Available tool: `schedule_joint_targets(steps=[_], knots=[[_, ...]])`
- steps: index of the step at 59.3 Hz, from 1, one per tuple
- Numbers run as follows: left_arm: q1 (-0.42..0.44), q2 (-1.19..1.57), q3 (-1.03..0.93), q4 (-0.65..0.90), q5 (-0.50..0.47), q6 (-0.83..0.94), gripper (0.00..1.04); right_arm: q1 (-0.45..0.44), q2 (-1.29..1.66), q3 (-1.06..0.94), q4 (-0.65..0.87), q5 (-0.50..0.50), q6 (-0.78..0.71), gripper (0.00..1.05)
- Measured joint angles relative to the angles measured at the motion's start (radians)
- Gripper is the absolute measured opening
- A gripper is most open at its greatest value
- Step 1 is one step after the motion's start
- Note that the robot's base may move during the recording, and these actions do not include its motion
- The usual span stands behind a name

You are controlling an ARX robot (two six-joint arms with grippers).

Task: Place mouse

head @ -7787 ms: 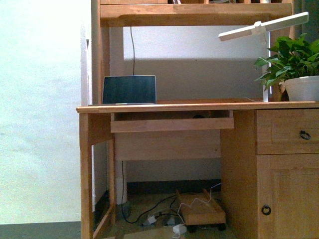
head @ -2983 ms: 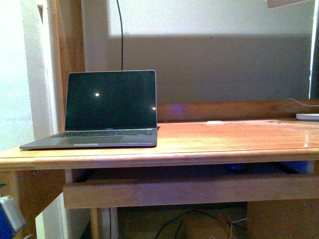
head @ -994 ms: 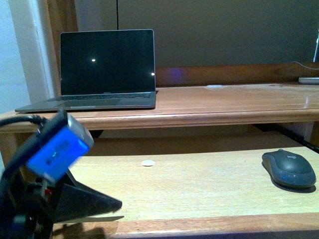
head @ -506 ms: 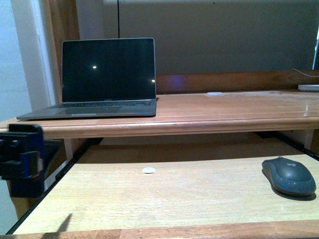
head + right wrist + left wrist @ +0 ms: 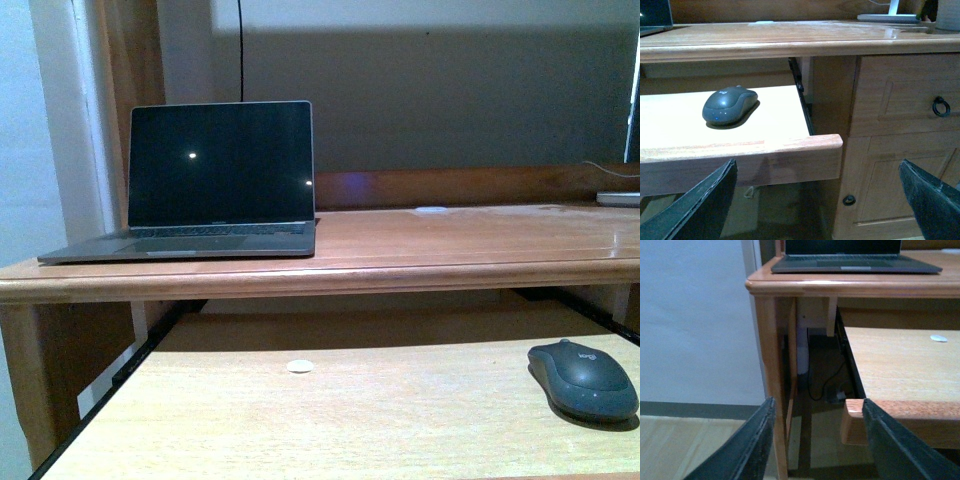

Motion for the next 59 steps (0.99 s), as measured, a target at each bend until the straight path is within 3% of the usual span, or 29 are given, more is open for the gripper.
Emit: schedule_joint_targets(steps=[16,19,22,25,33,43,59], knots=[[0.114,-0.108,-0.038,-0.047,0.12,-0.005,0.03,0.0,0.0,0.0,0.0,0.0,0.0,0.97],[0.176,-0.126,-0.043,-0.059,0.202,-0.004,0.03,-0.007,0.009,0.004,-0.013,-0.029,0.018,0.97],[0.218,-0.137,-0.047,-0.066,0.216,-0.004,0.03,-0.011,0.073,0.03,-0.048,-0.131,0.092,0.97],[0.232,-0.147,-0.049,-0.069,0.218,-0.005,0.03,0.024,0.162,0.049,-0.005,-0.141,0.154,0.97],[0.236,-0.269,-0.06,-0.206,0.231,-0.005,0.03,0.196,0.474,0.119,0.27,-0.026,0.225,0.97],[0.237,-0.332,-0.092,-0.215,0.231,-0.005,0.03,0.312,0.798,0.235,0.533,0.098,0.214,0.97],[0.237,-0.336,-0.092,-0.216,0.231,-0.005,0.03,0.393,1.154,0.384,0.673,0.205,0.121,0.97]])
